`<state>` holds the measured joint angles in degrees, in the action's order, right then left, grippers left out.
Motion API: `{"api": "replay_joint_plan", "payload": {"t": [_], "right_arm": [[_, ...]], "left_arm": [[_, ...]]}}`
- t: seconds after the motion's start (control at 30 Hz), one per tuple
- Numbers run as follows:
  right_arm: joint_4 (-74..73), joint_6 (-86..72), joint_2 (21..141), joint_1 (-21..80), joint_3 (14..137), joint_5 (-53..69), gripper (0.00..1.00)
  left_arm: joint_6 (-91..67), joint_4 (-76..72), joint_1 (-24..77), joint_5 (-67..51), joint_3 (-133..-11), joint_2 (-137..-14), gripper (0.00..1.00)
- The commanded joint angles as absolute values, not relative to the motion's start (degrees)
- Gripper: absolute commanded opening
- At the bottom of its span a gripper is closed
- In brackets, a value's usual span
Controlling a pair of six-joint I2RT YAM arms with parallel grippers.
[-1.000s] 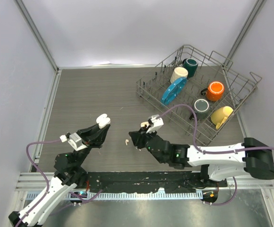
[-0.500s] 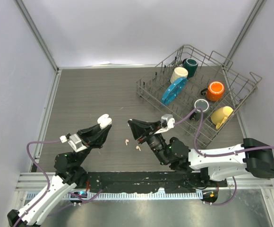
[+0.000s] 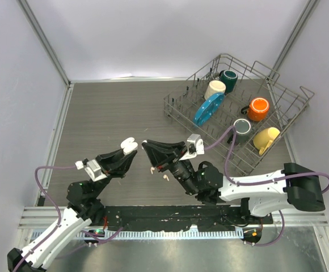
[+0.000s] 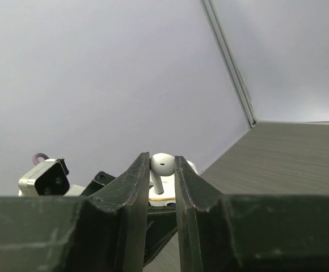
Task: Insert the wireless bluetooth earbuds into the charging case
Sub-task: Place the earbud in the charging case.
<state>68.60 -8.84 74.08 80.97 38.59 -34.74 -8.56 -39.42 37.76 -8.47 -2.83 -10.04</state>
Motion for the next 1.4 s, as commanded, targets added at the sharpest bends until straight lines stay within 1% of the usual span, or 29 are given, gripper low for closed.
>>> {"api": "replay_joint_plan", "payload": {"t": [0.0, 0.27, 0.57, 1.37], "right_arm": [[70.9, -7.7, 75.4, 81.4, 42.3, -32.0, 0.01], [69.4, -7.7, 78.7, 81.4, 45.0, -31.5, 0.01], [64.6, -7.6, 81.2, 81.3, 48.7, -29.9, 0.01], [61.6, -8.4, 84.1, 79.7, 49.0, -30.8, 0.01]], "left_arm": [[-9.0, -45.6, 37.9, -9.7, -0.4, -12.1, 0.00], [-10.5, -48.4, 37.9, -11.4, -1.0, -14.9, 0.00], [-10.7, -48.3, 37.9, -12.7, -1.3, -14.8, 0.00], [-12.0, -47.4, 37.9, -13.4, -2.3, -12.4, 0.00]]}}
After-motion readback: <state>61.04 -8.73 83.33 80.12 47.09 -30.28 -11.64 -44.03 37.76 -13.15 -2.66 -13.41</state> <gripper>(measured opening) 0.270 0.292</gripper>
